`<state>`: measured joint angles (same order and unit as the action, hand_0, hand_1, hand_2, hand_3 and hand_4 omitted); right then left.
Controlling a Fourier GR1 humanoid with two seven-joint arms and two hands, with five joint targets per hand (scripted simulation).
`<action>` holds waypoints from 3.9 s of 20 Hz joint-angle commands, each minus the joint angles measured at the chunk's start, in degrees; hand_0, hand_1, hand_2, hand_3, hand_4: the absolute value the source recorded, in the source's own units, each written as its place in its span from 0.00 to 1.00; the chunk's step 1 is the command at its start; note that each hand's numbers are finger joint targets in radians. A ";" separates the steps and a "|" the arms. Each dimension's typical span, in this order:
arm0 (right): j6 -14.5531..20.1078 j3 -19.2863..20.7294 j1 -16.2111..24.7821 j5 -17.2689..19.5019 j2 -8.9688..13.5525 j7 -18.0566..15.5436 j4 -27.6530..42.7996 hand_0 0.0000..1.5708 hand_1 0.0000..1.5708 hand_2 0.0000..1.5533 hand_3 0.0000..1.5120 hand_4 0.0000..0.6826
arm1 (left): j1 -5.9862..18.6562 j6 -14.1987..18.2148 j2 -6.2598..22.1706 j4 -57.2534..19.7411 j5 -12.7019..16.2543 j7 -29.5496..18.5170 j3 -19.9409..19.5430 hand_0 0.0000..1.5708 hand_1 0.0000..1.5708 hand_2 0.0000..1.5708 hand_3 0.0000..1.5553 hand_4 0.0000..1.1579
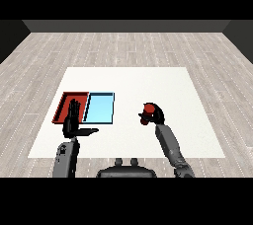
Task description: Pick the red can and put it in the red box
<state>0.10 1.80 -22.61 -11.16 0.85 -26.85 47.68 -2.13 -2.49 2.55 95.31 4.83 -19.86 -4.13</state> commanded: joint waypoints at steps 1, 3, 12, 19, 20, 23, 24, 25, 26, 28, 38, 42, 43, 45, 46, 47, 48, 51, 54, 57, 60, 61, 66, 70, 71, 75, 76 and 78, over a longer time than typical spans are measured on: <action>2.59 -0.79 -0.18 2.34 0.31 1.10 1.80 0.95 0.95 0.94 0.95 0.98 | -1.35 -1.15 1.86 0.27 0.80 -1.26 -2.27 0.00 0.00 0.00 0.00 0.00; 1.57 0.42 -3.56 3.04 1.21 -0.78 -3.43 0.95 0.95 0.94 0.95 0.97 | 0.12 0.68 -0.31 -3.56 -2.34 -3.34 0.20 0.00 0.00 0.00 0.00 0.00; 6.04 -2.80 2.05 4.97 -0.66 3.01 10.68 0.93 0.93 0.93 0.93 0.97 | -0.01 -1.01 -0.63 -3.83 -1.22 -3.38 1.05 0.00 0.00 0.00 0.00 0.00; 3.34 -3.44 3.05 4.24 1.56 6.25 19.96 0.92 0.92 0.93 0.93 0.95 | 2.18 1.88 -2.18 -5.15 -5.76 -0.48 5.88 0.00 0.00 0.00 0.00 0.00; 4.16 -3.72 3.57 4.57 0.04 4.81 19.02 0.92 0.92 0.93 0.93 0.95 | 1.66 2.87 -2.47 1.73 -5.53 4.85 8.53 0.00 0.00 0.00 0.00 0.00; 4.80 -4.79 4.36 4.59 0.08 7.00 23.34 0.92 0.92 0.93 0.94 0.95 | 5.07 2.59 -2.50 -2.44 -4.25 5.39 10.23 0.00 0.00 0.00 0.00 0.00; 7.54 -5.94 5.67 5.45 -0.59 10.26 28.21 0.91 0.91 0.93 0.94 0.96 | 7.95 5.82 -2.51 -6.59 -5.19 4.04 13.04 0.00 0.00 0.00 0.00 0.00; 8.15 -6.69 5.82 4.26 -0.81 5.29 23.30 0.91 0.91 0.93 0.94 0.96 | 5.98 2.08 -2.51 -3.53 -4.98 5.79 9.77 0.00 0.00 0.00 0.00 0.00; 8.25 -6.83 4.42 4.49 -0.82 8.80 25.78 0.91 0.91 0.93 0.94 0.95 | 8.43 4.23 -2.52 -7.32 -3.70 5.57 11.79 0.00 0.00 0.00 0.00 0.00; 11.09 -9.26 2.99 3.50 -0.83 8.67 24.65 0.91 0.91 0.93 0.94 0.95 | 7.72 5.26 -2.53 -6.14 -3.67 6.11 14.28 0.00 0.00 0.00 0.00 0.00; 17.29 -16.53 -0.33 0.49 -0.85 6.96 23.63 0.90 0.90 0.92 0.94 0.96 | 10.45 11.04 -2.54 -5.59 0.06 9.03 23.86 0.00 0.00 0.00 0.00 0.00; 15.91 -17.79 2.25 1.10 -0.85 5.08 26.34 0.90 0.90 0.90 0.92 0.94 | 14.94 15.09 -2.54 -11.80 1.31 6.50 26.75 0.00 0.00 0.00 0.00 0.00; 16.96 -17.13 -4.41 -0.48 -0.85 5.31 20.08 0.89 0.89 0.90 0.92 0.93 | 13.85 15.66 -2.54 -9.03 -0.37 7.99 27.90 0.00 0.00 0.00 0.00 0.00; 20.27 -21.89 -2.23 -3.55 -0.85 4.30 22.85 0.88 0.88 0.90 0.92 0.92 | 15.16 14.84 -2.54 -13.27 -0.19 6.36 27.26 0.00 0.00 0.00 0.00 0.00; 20.52 -23.26 -0.72 -3.38 -0.85 6.05 25.55 0.88 0.88 0.91 0.93 0.92 | 14.31 21.31 -2.54 -8.30 0.63 9.19 34.20 0.00 0.00 0.00 0.00 0.00; 18.70 -20.29 -5.33 -3.32 -0.85 4.97 20.77 0.88 0.88 0.91 0.93 0.91 | 15.30 18.84 -2.54 -11.50 0.84 8.47 31.41 0.00 0.00 0.00 0.00 0.00; 19.95 -22.99 -1.64 -3.55 -0.85 5.57 25.11 0.88 0.88 0.91 0.92 0.90 | 15.43 14.91 -2.55 -13.09 1.12 6.21 26.54 0.00 0.00 0.00 0.00 0.00; 20.70 -23.63 -2.04 -1.72 -0.84 8.27 28.47 0.89 0.89 0.92 0.93 0.91 | 18.69 19.66 -2.55 -18.57 2.01 3.45 30.39 0.00 0.00 0.00 0.00 0.00; 18.92 -24.48 0.69 -1.33 -0.84 8.51 29.82 0.90 0.90 0.92 0.93 0.90 | 22.69 20.05 -2.54 -23.48 5.10 3.03 30.66 0.00 0.00 0.00 0.00 0.00; 23.86 -30.11 1.62 -4.92 -0.85 5.00 30.21 0.91 0.91 0.92 0.93 0.92 | 22.07 22.91 -2.54 -22.68 3.45 5.40 33.28 0.00 0.00 0.00 0.00 0.00; 21.44 -25.17 -3.82 -1.74 -0.85 9.88 29.05 0.91 0.91 0.93 0.93 0.88 | 24.41 23.14 -2.54 -21.59 4.42 8.35 33.06 0.00 0.00 0.00 0.00 0.00; 24.12 -29.95 -4.76 -5.29 -0.85 6.09 25.05 0.91 0.91 0.92 0.92 0.88 | 22.55 17.77 -2.54 -21.19 2.33 7.31 28.36 0.00 0.00 0.00 0.00 0.00; 22.51 -29.13 -3.33 -4.88 -0.85 8.02 29.46 0.92 0.92 0.92 0.92 0.88 | 30.02 22.27 -2.54 -25.67 6.77 7.96 31.99 0.00 0.00 0.00 0.00 0.00; 22.53 -30.92 -1.37 -6.18 -0.85 4.93 29.47 0.93 0.93 0.93 0.92 0.86 | 20.50 21.27 -2.54 -14.32 -0.38 12.42 33.29 0.00 0.00 0.00 0.00 0.00; 29.13 -36.53 -0.98 -4.78 -0.85 10.12 35.20 0.93 0.93 0.93 0.92 0.85 | 26.35 24.71 -2.54 -20.57 5.20 9.75 35.65 0.00 0.00 0.00 0.00 0.00; 25.81 -33.19 -6.51 -8.01 -0.83 5.15 26.38 0.94 0.94 0.94 0.93 0.75 | 28.91 28.07 -2.51 -23.54 3.90 11.10 33.93 0.00 0.00 0.00 0.00 0.20; 27.18 -33.44 -8.71 -9.89 -0.82 3.29 23.93 0.95 0.95 0.94 0.93 0.74 | 25.96 29.96 -2.50 -18.46 -1.18 14.60 34.57 0.00 0.00 0.00 0.00 0.37; 27.54 -34.07 -5.39 -7.72 -0.82 5.04 28.34 0.97 0.97 0.94 0.93 0.76 | 29.17 29.87 -2.48 -21.24 1.17 13.86 33.91 0.46 0.46 0.48 0.16 0.59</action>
<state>26.98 -30.99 -28.52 -19.28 0.74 -22.03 74.79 23.41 24.42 1.38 74.87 7.11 -8.68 28.88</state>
